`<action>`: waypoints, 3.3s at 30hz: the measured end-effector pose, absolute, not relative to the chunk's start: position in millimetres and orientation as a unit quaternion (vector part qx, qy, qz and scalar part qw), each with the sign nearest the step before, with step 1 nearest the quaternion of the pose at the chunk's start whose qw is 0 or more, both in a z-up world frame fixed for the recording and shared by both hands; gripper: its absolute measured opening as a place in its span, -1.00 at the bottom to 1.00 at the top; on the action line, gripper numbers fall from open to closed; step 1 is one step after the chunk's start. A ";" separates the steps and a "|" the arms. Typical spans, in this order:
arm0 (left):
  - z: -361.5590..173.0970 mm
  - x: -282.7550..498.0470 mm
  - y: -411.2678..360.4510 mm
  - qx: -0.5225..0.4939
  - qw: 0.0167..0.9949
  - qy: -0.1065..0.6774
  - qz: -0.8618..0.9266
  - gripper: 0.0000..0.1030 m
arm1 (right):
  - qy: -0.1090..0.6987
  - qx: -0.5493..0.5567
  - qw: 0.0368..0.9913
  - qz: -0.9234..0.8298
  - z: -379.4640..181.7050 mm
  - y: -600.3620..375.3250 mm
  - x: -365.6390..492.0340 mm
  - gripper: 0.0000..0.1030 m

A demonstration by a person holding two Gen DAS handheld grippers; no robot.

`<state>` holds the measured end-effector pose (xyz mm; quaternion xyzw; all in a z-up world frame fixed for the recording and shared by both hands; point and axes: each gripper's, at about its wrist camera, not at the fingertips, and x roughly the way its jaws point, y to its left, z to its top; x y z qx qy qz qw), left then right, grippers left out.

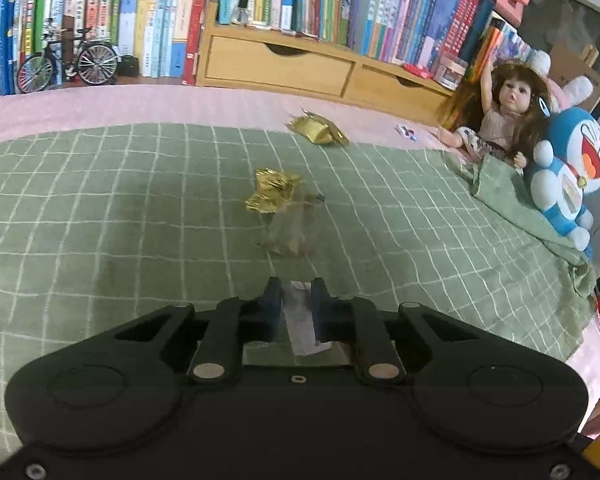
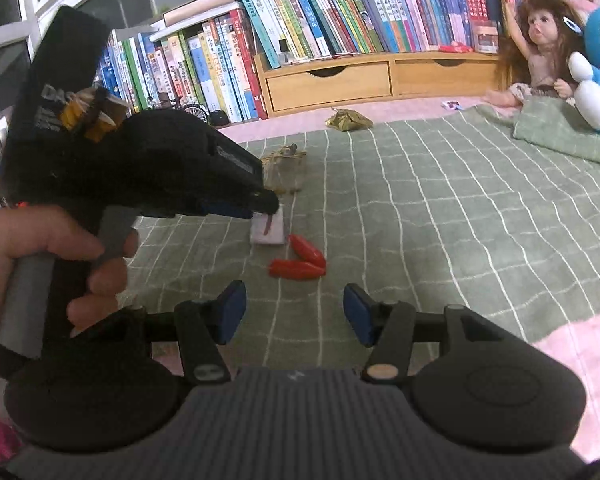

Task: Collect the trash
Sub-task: 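Grasp the white paper packet with the left tool while the right tool grasps a red piece, then carry both held items down past the bed edge to the bin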

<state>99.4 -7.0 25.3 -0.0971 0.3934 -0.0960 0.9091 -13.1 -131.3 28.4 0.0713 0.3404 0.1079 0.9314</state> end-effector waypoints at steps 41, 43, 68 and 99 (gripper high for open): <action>22.1 74.3 38.1 -0.059 0.919 0.379 -0.089 0.24 | 0.348 -0.015 0.934 0.078 25.5 -113.0 9.5 -0.14; 17.3 75.6 30.8 -0.055 0.918 0.382 -0.092 0.29 | 0.347 -0.016 0.935 0.074 25.6 -118.7 6.1 -0.14; 34.1 21.7 11.4 -0.010 0.940 0.330 -0.088 -0.57 | 0.329 0.038 0.939 0.093 45.9 -151.3 -27.7 -0.14; 25.3 -203.4 19.5 -0.037 0.934 0.337 -0.113 -0.57 | 0.387 0.070 0.910 0.134 37.1 -148.9 -169.7 -0.14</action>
